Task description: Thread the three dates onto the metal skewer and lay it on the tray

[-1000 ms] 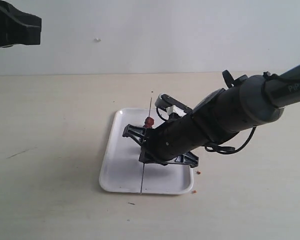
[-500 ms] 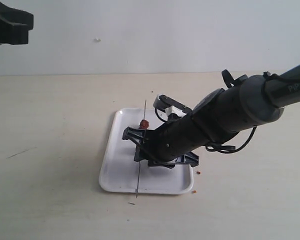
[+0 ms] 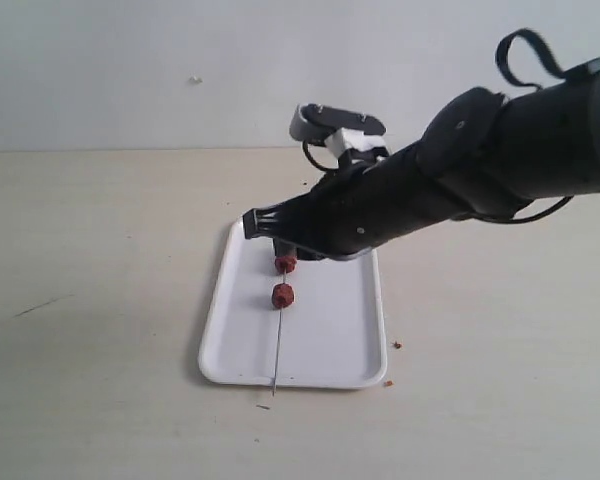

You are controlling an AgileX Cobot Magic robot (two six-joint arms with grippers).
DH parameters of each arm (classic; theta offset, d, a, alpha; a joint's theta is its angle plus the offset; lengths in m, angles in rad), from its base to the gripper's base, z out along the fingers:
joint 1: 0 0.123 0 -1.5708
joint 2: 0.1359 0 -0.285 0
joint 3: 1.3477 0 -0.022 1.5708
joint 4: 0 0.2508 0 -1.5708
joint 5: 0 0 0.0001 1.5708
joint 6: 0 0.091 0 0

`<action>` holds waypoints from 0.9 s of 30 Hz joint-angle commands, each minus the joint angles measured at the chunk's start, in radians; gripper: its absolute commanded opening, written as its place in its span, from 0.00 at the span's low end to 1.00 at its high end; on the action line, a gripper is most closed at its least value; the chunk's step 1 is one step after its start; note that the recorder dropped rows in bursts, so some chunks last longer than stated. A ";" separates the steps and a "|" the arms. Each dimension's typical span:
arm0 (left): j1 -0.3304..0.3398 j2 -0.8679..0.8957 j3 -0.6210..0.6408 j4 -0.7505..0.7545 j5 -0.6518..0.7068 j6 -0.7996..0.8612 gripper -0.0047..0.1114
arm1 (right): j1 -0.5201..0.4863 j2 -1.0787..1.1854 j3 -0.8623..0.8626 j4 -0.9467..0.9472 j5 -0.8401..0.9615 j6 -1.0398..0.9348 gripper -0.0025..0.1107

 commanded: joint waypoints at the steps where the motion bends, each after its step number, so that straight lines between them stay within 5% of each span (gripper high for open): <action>1: 0.001 -0.191 0.093 -0.049 -0.013 -0.002 0.04 | 0.001 -0.111 0.000 -0.122 0.009 -0.010 0.02; 12: 0.001 -0.498 0.291 -0.059 0.151 0.002 0.04 | 0.001 -0.418 0.191 -0.050 -0.231 -0.007 0.02; 18: 0.001 -0.499 0.322 -0.057 0.198 0.002 0.04 | 0.001 -0.600 0.361 -0.083 -0.253 -0.012 0.02; 27: 0.001 -0.499 0.322 -0.054 0.200 0.002 0.04 | 0.001 -0.684 0.374 -0.087 -0.265 -0.068 0.02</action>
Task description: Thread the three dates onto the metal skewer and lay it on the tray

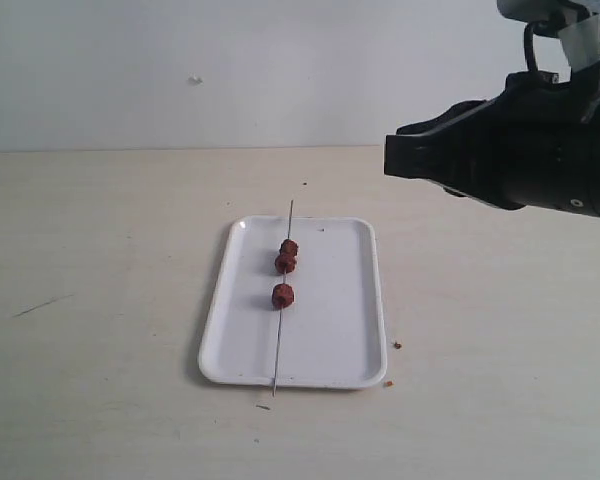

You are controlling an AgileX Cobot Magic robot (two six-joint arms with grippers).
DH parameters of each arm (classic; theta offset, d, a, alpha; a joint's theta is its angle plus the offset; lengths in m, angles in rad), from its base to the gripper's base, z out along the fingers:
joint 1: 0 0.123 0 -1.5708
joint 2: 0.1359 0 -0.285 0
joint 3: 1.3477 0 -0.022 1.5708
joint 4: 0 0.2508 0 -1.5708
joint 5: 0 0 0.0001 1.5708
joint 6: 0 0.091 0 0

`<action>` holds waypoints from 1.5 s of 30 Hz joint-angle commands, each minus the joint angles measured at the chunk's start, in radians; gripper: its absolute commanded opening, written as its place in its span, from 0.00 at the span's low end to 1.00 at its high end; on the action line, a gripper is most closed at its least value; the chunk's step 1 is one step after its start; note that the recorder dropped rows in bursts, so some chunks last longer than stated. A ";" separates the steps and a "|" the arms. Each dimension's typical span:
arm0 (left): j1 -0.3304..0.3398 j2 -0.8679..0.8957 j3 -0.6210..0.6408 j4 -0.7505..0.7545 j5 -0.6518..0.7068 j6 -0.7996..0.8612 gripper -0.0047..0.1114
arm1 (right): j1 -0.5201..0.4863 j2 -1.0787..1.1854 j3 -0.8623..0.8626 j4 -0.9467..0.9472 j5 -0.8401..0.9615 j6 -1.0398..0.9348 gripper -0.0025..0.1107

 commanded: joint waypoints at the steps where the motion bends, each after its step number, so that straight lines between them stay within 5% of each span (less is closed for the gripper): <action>1: 0.001 -0.004 0.005 0.000 0.006 0.002 0.04 | 0.001 -0.029 0.007 -0.011 -0.028 -0.046 0.02; 12: 0.001 -0.004 0.005 0.000 0.006 0.002 0.04 | -0.016 -0.106 0.042 -0.066 0.018 -0.184 0.02; 25: 0.001 -0.004 0.005 0.000 0.006 0.002 0.04 | -0.407 -0.769 0.267 -0.067 0.004 -0.209 0.02; 45: 0.001 -0.004 0.005 0.000 0.006 0.002 0.04 | -0.454 -0.912 0.423 -0.073 -0.004 -0.295 0.02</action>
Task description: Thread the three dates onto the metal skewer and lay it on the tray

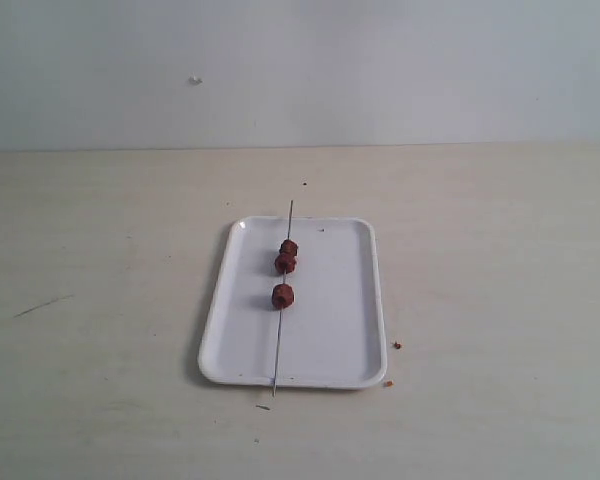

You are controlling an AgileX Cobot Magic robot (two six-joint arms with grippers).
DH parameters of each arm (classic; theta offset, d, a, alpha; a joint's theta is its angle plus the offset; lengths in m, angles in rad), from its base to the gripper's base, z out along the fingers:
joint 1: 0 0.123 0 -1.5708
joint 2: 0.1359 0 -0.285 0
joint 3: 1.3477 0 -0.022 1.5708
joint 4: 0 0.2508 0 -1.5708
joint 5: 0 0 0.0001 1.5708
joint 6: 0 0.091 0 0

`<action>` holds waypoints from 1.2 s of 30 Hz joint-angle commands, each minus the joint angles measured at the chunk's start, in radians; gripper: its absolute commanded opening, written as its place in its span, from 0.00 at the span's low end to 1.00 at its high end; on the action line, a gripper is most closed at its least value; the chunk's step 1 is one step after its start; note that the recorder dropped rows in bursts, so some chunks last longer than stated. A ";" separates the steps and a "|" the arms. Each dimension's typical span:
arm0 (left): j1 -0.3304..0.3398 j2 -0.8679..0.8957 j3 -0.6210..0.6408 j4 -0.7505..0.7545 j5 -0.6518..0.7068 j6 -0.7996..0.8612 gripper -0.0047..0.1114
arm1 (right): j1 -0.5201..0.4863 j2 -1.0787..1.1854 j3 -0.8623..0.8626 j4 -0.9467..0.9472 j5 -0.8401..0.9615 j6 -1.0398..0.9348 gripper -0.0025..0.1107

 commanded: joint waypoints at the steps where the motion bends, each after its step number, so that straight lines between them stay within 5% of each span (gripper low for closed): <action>1: 0.001 -0.004 0.005 0.000 -0.001 0.002 0.04 | -0.051 -0.030 0.063 -0.026 -0.049 0.014 0.02; 9: 0.001 -0.004 0.005 0.000 -0.001 0.002 0.04 | -0.142 -0.064 0.160 -0.968 -0.054 0.972 0.02; 16: 0.001 -0.004 0.005 0.000 -0.001 0.002 0.04 | -0.178 -0.069 0.315 -0.944 -0.048 0.987 0.02; 20: 0.001 -0.004 0.005 0.000 -0.001 0.002 0.04 | -0.178 -0.095 0.315 -0.833 0.077 0.987 0.02; 36: 0.001 -0.004 0.005 0.000 -0.001 0.002 0.04 | -0.178 -0.095 0.315 -0.831 0.077 0.987 0.02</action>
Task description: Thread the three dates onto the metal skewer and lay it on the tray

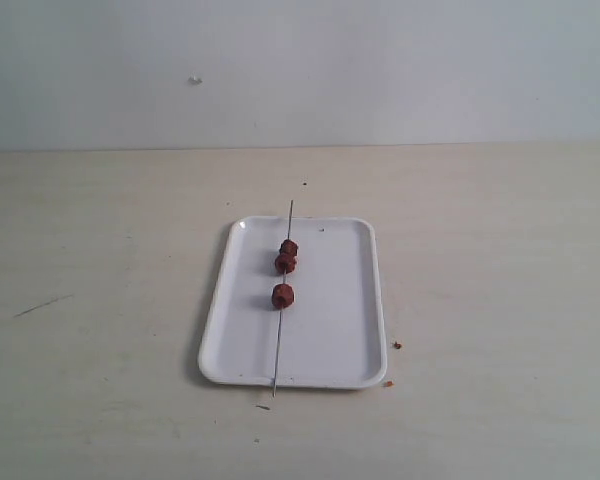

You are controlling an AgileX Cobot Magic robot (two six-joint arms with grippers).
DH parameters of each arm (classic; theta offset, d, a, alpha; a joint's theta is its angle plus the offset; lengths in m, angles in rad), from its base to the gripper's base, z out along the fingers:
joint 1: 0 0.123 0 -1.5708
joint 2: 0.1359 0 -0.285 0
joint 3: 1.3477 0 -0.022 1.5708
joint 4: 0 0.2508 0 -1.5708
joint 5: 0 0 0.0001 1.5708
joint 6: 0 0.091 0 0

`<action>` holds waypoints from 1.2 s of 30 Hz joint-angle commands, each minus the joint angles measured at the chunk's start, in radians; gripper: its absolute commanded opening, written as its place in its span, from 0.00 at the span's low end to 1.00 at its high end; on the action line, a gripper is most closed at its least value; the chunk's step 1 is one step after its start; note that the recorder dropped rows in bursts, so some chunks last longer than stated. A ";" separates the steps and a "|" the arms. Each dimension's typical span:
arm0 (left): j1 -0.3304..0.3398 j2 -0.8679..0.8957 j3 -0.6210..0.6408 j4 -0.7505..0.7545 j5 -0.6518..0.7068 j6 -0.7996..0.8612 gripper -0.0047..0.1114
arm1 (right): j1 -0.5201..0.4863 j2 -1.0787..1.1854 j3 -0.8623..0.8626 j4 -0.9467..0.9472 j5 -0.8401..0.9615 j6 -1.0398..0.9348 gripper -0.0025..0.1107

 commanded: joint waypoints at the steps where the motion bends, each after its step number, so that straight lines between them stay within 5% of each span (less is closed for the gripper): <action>1: 0.001 -0.004 0.005 0.017 -0.001 0.011 0.04 | -0.006 -0.005 0.004 0.001 -0.005 -0.002 0.02; 5: -0.001 -0.004 0.013 0.134 0.006 -0.043 0.04 | -0.006 -0.005 0.004 0.001 -0.005 -0.002 0.02; 13: 0.200 -0.004 0.123 0.726 -0.076 -0.731 0.04 | -0.006 -0.005 0.004 0.001 -0.005 -0.002 0.02; 22: 0.352 -0.004 0.297 0.798 -0.145 -0.746 0.04 | -0.006 -0.005 0.004 0.001 -0.005 -0.002 0.02; 24: 0.373 -0.004 0.297 0.843 -0.060 -0.746 0.04 | -0.006 -0.005 0.004 0.001 -0.005 -0.002 0.02; 36: 0.398 -0.004 0.297 0.895 0.030 -0.759 0.04 | -0.006 -0.005 0.004 0.001 -0.005 -0.002 0.02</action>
